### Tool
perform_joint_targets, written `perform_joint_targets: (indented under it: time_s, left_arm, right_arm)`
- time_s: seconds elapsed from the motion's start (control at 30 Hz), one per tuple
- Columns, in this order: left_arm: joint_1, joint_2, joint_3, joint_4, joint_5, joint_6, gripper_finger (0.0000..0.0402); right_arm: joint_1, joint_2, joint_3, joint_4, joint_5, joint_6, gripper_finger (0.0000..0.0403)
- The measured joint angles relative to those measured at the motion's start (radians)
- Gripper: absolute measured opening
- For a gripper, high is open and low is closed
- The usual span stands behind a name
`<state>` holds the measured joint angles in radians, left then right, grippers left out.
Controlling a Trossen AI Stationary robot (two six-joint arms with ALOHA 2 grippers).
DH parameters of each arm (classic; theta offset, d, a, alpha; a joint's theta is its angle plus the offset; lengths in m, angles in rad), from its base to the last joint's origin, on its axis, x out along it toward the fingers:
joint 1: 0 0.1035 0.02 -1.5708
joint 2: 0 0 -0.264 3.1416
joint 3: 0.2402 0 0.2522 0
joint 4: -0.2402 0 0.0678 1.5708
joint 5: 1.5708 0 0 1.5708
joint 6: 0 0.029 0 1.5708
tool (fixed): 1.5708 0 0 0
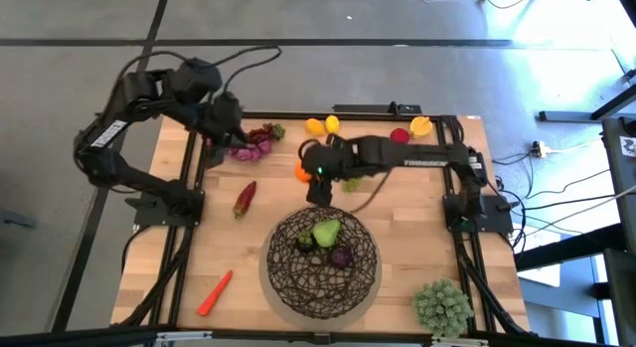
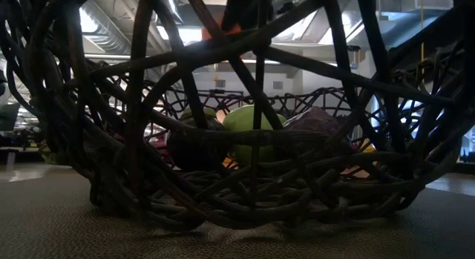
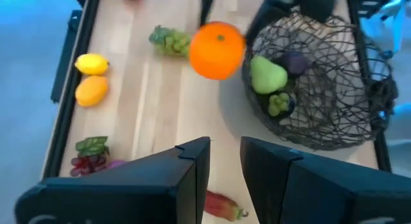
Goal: Build produce basket
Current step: Put the orange into the mesh basket
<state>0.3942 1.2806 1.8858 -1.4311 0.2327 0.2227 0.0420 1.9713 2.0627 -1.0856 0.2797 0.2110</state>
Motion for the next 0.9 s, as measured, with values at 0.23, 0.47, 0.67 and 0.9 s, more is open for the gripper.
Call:
perform_joint_targets:
  time_s: [0.23,0.47,0.67,0.9]
  left_arm:
    - [-0.063,-0.029,-0.002,-0.004,0.153,0.023,0.0076]
    - [-0.149,-0.026,-0.001,-0.004,0.162,0.016,0.0076]
    - [-0.204,-0.020,-0.002,0.024,0.162,-0.037,0.0076]
    - [-0.261,-0.020,-0.002,0.042,0.162,-0.037,0.0076]
  right_arm:
    - [0.143,0.000,0.064,-0.073,-0.001,0.071,0.0235]
    - [0.282,0.014,0.059,-0.114,-0.024,0.043,0.0235]
    - [0.359,0.064,0.059,-0.067,-0.011,0.131,0.0235]
    - [0.385,0.189,0.059,-0.062,-0.020,0.231,0.0231]
